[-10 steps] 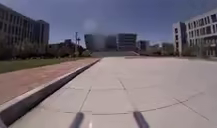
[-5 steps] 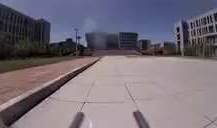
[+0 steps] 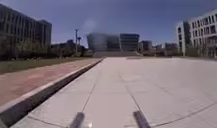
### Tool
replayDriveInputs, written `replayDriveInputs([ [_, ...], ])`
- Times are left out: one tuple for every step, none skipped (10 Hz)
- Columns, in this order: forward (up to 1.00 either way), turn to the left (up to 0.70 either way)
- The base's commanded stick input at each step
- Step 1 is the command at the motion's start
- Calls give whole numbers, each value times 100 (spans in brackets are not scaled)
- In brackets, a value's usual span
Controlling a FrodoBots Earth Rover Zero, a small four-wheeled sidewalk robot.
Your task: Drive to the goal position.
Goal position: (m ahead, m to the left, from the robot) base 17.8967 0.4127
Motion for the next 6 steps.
replayDriveInputs([
  [100, 0],
  [100, 0],
  [100, 0],
  [100, 0],
  [100, 0],
  [100, 0],
])
